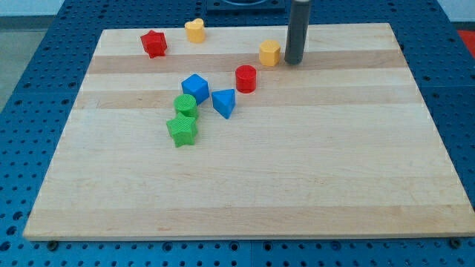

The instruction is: Move the yellow hexagon to the top left of the red circle

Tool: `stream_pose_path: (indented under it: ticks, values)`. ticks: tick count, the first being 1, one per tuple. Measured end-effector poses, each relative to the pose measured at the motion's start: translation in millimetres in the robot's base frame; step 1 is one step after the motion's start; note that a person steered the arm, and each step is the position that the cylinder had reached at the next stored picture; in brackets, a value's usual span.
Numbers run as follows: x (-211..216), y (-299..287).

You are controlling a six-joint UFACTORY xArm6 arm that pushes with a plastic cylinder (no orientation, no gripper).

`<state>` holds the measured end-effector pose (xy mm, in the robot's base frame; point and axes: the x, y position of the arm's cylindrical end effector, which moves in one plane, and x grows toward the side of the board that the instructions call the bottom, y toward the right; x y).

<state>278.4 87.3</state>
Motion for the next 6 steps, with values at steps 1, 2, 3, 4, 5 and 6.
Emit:
stream_pose_path:
  ticks: [1, 2, 3, 4, 5, 6]
  values:
    - [-11, -11]
    - [-2, -35]
    - [3, -56]
    - [17, -69]
    - [36, -70]
    - [43, -70]
